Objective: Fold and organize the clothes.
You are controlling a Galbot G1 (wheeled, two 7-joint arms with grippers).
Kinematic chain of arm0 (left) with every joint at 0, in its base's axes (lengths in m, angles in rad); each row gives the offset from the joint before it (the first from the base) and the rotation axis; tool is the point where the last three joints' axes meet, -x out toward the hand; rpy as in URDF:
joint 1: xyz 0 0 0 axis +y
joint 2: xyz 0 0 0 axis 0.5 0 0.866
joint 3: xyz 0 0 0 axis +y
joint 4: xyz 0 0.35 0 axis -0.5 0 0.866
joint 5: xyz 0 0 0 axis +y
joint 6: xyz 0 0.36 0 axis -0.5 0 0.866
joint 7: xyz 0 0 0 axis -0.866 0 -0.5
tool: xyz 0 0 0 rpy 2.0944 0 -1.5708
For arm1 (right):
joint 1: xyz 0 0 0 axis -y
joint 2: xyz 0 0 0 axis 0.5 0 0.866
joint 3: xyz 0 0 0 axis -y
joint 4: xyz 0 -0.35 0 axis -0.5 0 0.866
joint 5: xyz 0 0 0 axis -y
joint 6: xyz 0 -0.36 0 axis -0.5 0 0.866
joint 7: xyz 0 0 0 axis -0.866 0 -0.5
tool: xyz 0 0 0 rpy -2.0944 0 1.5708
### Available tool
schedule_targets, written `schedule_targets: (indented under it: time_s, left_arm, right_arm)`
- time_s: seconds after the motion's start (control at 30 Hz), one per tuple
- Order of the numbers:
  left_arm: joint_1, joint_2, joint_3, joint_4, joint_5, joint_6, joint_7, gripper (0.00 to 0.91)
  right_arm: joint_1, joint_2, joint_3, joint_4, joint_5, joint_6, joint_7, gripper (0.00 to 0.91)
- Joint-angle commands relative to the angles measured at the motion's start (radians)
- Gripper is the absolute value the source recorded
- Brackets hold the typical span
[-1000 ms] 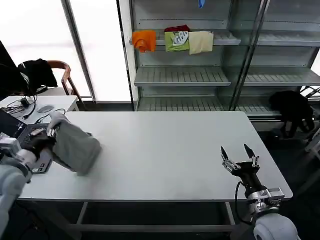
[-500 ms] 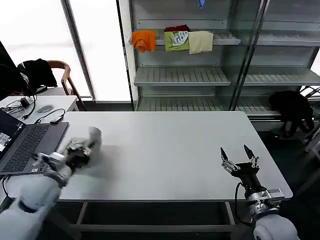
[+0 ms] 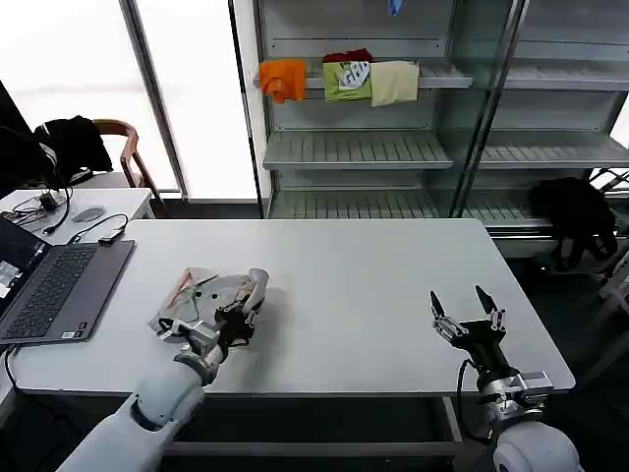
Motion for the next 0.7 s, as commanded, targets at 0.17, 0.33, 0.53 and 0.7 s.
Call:
schedule_targets:
  time_s: [0.17, 0.33, 0.53, 0.7]
  left_arm:
    - [-0.157, -0.044, 0.148, -0.135, 0.101, 0.060, -0.334, 0.907]
    - [-0.113, -0.010, 0.035, -0.233, 0.042, 0.083, -0.321, 0.907]
    - [0.172, 0.071, -0.225, -0.354, 0.030, 0.058, -0.175, 0.907]
    - [0.291, 0.067, -0.444, -0.441, -0.075, 0.038, -0.090, 0.907]
  right_arm:
    - [0.118, 0.019, -0.088, -0.009, 0.009, -0.062, -0.009, 0.907]
    - [0.235, 0.071, -0.181, -0.037, 0.030, -0.127, -0.012, 0.907]
    - [0.501, 0.173, -0.410, -0.194, 0.046, -0.274, 0.070, 0.907]
    - [0.633, 0.268, -0.586, -0.331, 0.134, -0.390, 0.145, 0.907]
